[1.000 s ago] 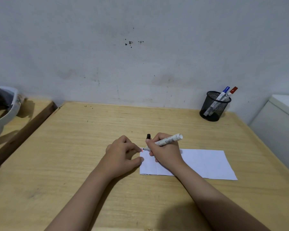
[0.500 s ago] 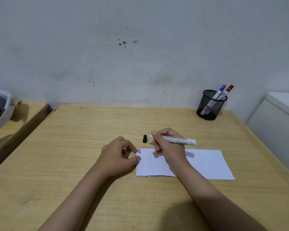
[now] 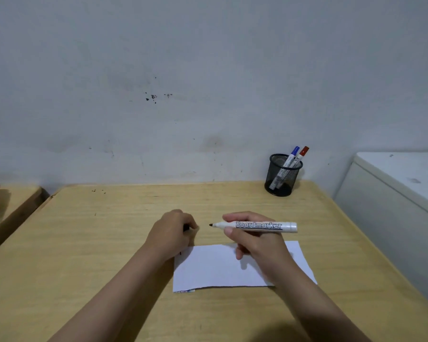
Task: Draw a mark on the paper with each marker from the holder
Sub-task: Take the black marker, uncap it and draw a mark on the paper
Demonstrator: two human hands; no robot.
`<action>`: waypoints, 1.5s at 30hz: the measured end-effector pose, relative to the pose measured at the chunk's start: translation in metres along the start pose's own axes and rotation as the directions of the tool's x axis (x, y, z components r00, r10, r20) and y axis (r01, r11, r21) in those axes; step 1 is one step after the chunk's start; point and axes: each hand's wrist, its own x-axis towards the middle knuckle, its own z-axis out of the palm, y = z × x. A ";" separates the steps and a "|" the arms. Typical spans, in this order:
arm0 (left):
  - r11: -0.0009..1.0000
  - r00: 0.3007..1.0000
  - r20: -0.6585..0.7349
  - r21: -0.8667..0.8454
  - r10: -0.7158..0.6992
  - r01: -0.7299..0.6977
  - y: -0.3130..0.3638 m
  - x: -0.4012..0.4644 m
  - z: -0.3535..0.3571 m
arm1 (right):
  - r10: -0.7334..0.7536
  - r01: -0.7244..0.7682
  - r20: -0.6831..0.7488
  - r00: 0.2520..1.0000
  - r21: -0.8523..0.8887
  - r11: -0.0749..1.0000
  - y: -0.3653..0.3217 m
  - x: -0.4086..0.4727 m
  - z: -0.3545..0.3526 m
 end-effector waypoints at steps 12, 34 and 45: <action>0.336 0.985 0.172 -0.926 -0.025 0.171 0.068 -0.036 -0.041 | -0.150 0.150 -0.095 0.984 -0.014 0.989 -0.020 -0.021 -0.028; 0.253 0.993 0.104 -0.963 0.047 0.089 0.095 -0.074 -0.049 | -0.291 0.291 -0.001 0.957 0.016 0.957 -0.043 -0.035 -0.025; 0.328 0.981 -0.141 -0.940 -0.135 -0.090 0.115 -0.076 -0.045 | -0.032 0.074 -0.123 0.992 0.351 0.933 -0.030 -0.025 -0.004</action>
